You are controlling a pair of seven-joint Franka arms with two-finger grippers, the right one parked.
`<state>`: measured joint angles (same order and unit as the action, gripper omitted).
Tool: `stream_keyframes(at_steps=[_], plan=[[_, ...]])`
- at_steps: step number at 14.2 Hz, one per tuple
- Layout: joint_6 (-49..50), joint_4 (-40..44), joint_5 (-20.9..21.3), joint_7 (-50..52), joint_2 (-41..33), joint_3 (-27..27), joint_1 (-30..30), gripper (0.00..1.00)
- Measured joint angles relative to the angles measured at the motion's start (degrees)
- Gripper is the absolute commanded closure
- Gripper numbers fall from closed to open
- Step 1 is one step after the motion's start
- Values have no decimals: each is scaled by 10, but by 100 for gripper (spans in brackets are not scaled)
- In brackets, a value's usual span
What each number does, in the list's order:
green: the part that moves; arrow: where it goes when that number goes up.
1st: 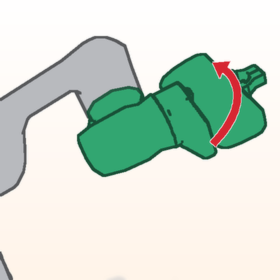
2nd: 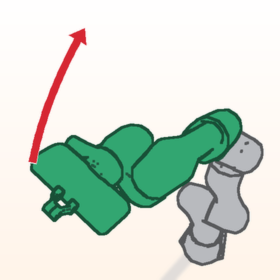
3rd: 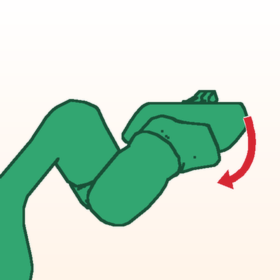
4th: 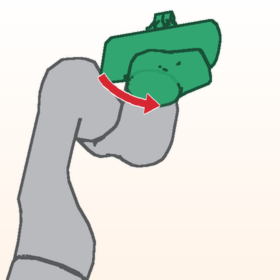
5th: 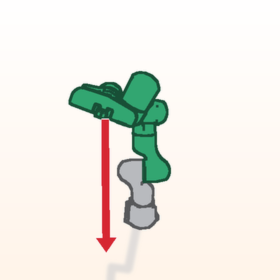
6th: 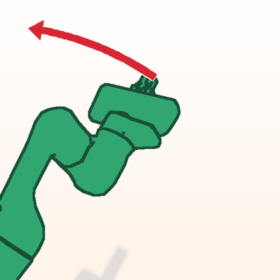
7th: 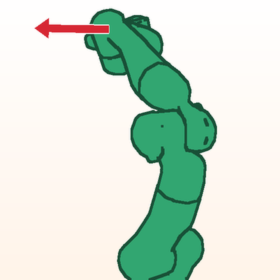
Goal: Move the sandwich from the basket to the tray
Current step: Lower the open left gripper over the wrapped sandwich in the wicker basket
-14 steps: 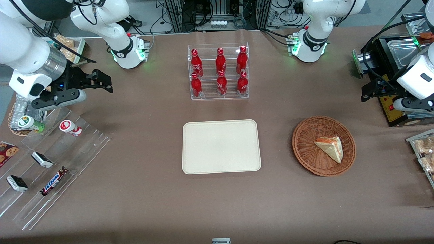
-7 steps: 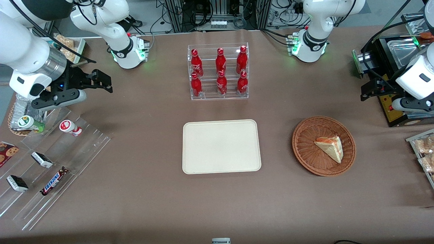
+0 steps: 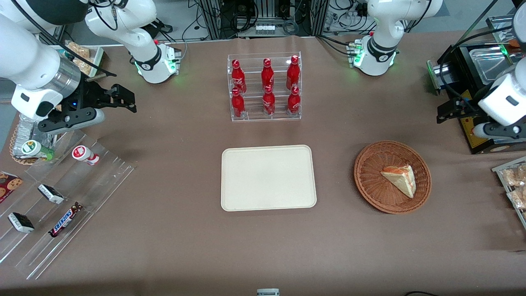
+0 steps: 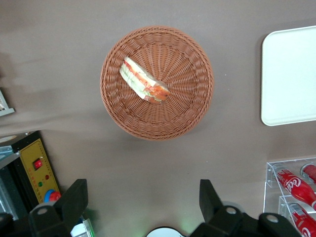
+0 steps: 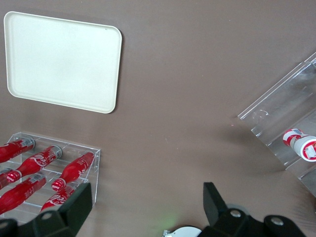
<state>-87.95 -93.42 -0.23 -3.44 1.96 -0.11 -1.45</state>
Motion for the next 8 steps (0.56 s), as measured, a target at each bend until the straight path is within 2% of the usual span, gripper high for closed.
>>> stream_keyframes(at_steps=[3,8], plan=[[-99,-87,2,48,9,-3,0,0],[-344,-273,27,90,25,-8,0,0]])
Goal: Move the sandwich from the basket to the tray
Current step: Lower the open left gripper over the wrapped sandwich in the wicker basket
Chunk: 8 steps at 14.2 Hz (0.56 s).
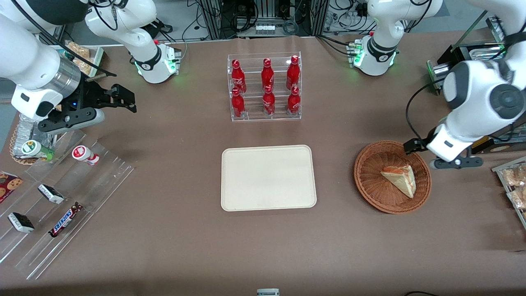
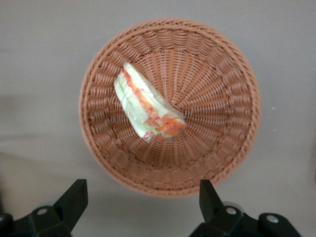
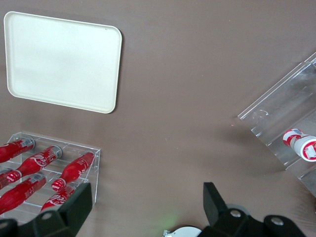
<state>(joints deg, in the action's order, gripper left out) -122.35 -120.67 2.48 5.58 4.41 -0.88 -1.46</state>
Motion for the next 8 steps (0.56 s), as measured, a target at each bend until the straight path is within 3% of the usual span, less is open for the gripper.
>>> stream_keyframes(at_steps=[3,8], plan=[[-68,-39,1,74,16,3,2,0],[-157,-45,3,355,71,4,2,0]])
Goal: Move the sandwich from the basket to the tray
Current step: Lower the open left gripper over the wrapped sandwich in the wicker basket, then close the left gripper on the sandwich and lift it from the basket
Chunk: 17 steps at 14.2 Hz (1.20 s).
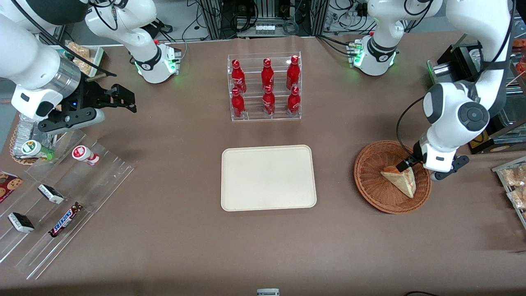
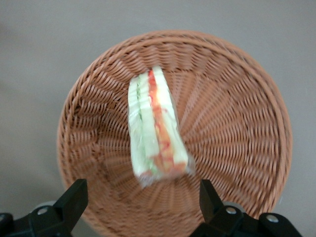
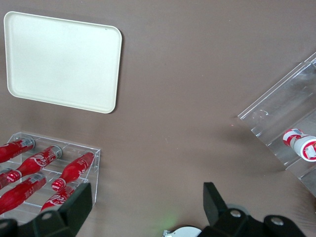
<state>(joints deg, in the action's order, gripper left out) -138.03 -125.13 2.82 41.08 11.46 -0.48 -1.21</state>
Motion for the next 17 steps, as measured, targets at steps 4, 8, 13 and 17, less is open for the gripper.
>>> stream_keyframes(at_steps=[4,8,13,17], plan=[[-54,0,0,110,45,1,0,89],[-58,6,0,138,54,2,1,97],[79,109,0,138,50,-10,-39,98],[96,151,-4,165,58,-15,-141,98]])
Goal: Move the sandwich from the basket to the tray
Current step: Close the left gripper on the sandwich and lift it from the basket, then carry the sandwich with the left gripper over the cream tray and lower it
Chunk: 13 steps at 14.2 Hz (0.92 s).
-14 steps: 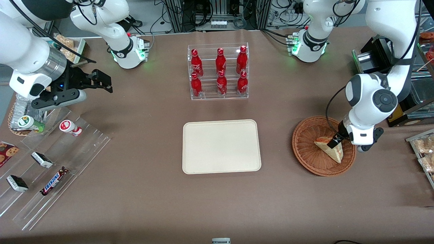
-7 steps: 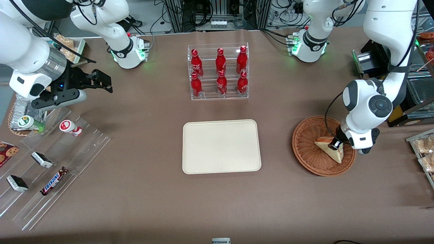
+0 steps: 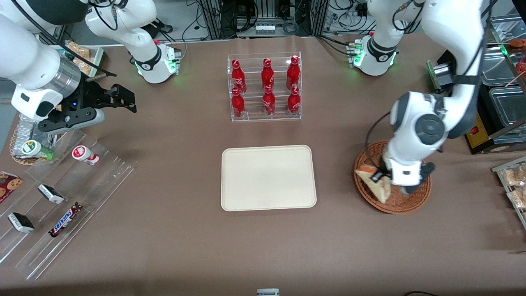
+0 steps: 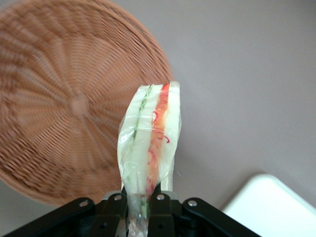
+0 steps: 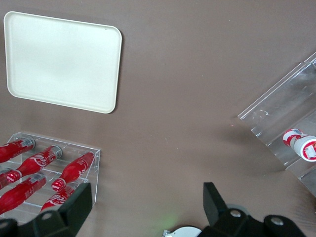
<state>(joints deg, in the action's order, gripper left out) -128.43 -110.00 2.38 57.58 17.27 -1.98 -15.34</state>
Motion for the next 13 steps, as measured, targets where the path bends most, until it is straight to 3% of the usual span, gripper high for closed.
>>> stream_keyframes(at_steps=[3,8,13], plan=[[-9,44,-2,25,38,-2,-89,97],[-112,100,6,59,131,0,-222,96],[-135,131,41,63,180,2,-262,93]])
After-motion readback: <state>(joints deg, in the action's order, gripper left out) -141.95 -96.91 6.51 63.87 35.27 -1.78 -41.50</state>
